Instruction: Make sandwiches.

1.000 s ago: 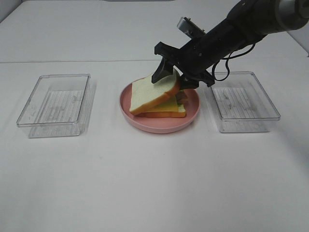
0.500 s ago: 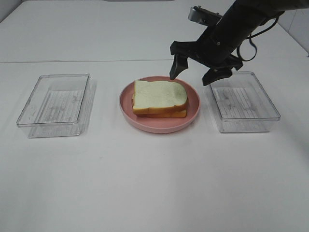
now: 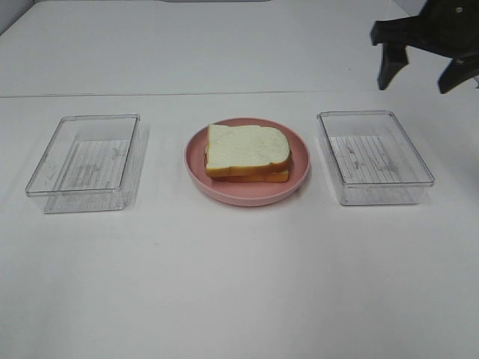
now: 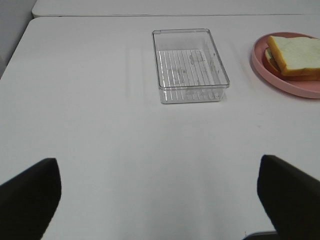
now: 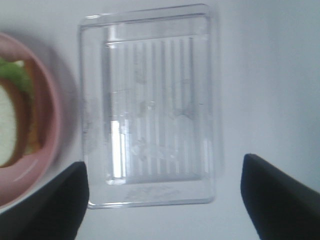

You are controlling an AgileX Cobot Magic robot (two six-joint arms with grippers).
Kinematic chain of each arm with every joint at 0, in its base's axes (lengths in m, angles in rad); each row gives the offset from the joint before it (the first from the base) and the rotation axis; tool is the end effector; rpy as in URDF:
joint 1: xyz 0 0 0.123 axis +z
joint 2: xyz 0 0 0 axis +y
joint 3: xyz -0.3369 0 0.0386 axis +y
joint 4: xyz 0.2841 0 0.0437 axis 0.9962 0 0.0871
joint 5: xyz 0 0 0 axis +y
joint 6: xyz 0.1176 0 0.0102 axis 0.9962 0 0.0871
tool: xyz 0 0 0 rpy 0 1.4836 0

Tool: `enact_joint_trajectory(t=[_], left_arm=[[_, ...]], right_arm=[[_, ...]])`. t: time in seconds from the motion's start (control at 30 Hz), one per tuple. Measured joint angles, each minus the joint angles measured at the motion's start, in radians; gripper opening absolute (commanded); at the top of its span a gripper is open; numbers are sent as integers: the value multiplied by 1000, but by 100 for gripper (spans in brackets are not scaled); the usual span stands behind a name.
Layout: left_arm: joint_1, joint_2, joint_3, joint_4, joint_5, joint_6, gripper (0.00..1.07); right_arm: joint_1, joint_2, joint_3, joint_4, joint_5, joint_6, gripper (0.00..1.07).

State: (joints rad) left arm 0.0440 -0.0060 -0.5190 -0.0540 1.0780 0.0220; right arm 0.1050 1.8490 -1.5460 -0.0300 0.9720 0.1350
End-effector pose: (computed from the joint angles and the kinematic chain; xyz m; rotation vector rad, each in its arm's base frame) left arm -0.0076 -0.0060 0.2868 -0.0185 2.0354 -0.0230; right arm 0.4557 0.0451 0.2838 0.0247 2.7578 0.0256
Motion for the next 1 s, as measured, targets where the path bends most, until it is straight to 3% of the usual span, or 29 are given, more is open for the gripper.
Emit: enact_joint_trajectory(t=[0.1, 0.57, 0.73, 0.77, 0.8, 0.87, 0.9, 0.93, 1.0], left_arm=[[0, 0, 0, 0, 0, 0, 102], [0, 0, 0, 0, 0, 0, 102], [0, 0, 0, 0, 0, 0, 102], [0, 0, 0, 0, 0, 0, 102], [0, 0, 0, 0, 0, 0, 102], [0, 0, 0, 0, 0, 0, 102], [0, 0, 0, 0, 0, 0, 102], [0, 0, 0, 0, 0, 0, 102], [0, 0, 0, 0, 0, 0, 102]], right_arm=[[-41, 0, 0, -8, 39, -20, 81], [-44, -125, 10, -15, 222, -47, 81], [-44, -326, 153, -14, 233, -58, 81], [-44, -438, 253, -14, 237, -63, 81], [-44, -438, 253, -14, 237, -63, 81], [-44, -608, 404, -11, 238, -65, 81], [-44, -608, 404, -11, 238, -65, 81], [-44, -716, 511, -11, 239, -65, 81], [-44, -778, 552, -10, 239, -65, 81]])
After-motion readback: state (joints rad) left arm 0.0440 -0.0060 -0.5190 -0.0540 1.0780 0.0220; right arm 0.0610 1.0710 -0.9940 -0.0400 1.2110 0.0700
